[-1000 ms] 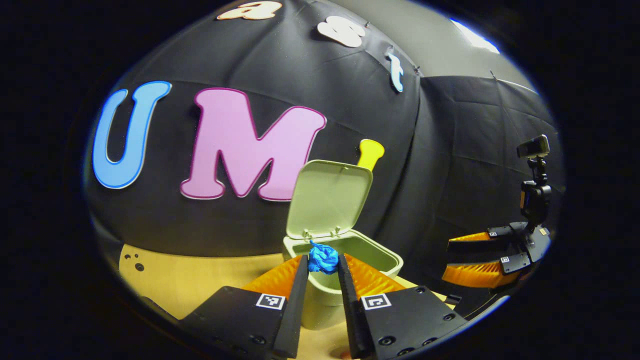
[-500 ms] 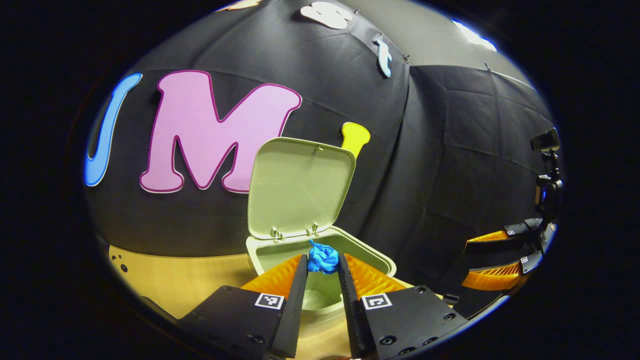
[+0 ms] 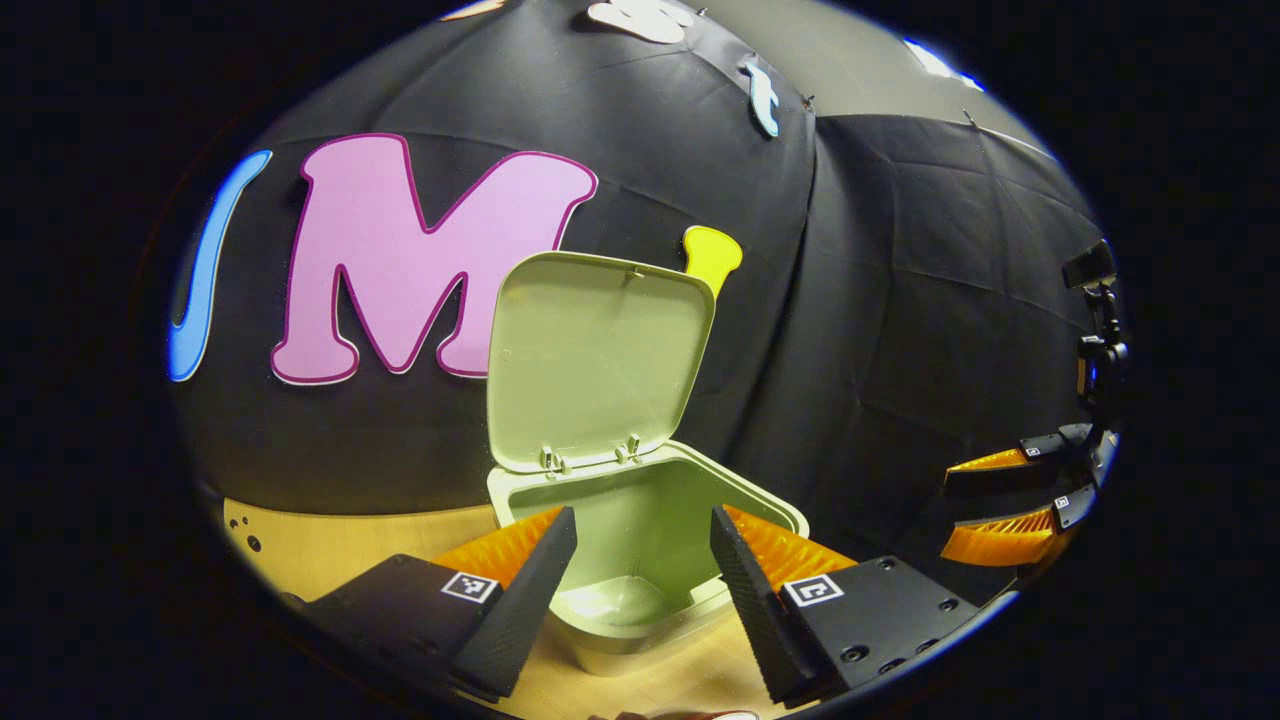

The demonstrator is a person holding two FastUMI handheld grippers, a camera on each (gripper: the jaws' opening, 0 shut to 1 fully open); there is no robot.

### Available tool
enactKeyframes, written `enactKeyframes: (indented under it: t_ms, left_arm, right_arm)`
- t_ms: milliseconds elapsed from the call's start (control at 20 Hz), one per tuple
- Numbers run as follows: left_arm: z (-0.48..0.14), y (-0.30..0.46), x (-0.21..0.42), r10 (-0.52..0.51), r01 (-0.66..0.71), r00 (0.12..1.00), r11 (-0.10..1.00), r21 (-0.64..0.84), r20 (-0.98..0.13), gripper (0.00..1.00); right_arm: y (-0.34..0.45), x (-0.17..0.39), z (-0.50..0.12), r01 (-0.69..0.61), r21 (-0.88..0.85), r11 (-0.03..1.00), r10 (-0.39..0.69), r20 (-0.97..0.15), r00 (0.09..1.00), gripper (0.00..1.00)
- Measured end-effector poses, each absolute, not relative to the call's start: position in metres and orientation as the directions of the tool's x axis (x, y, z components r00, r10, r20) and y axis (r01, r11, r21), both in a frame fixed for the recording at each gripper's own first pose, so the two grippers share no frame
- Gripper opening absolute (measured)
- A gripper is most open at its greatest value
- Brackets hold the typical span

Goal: Press the lid of the desktop garbage bin to open it, pick up the crumpled paper on the desktop and throw it into the bin, then pick up the pop can on the desktop and drop it into the bin, and finally close the garbage bin lid.

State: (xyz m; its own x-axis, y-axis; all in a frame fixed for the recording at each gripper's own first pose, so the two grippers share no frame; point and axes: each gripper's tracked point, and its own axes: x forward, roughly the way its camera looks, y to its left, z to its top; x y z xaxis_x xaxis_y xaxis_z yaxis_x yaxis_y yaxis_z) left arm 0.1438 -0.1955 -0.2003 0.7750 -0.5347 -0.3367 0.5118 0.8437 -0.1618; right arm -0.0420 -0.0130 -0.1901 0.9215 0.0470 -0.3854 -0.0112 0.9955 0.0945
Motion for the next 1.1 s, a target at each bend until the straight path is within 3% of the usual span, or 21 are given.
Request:
enactKeyframes:
  t_ms: [300,450,1100]
  left_arm:
    - [-0.196,-0.173,0.131,-0.486,0.472,0.805,0.872,-0.127,-0.341,0.9]
    - [-0.194,-0.156,0.118,-0.463,0.454,0.815,0.884,-0.111,-0.348,0.96]
    - [-0.175,-0.048,0.044,-0.234,0.222,0.922,0.972,-0.071,-0.309,0.96]
  right_arm:
    - [0.016,-0.049,-0.197,-0.1,0.122,0.988,0.14,-0.386,0.912,0.95]
    - [0.042,-0.056,-0.203,-0.176,0.143,0.974,0.218,-0.382,0.898,0.96]
    - [0.151,-0.09,-0.296,-0.448,0.17,0.878,0.464,-0.537,0.705,0.97]
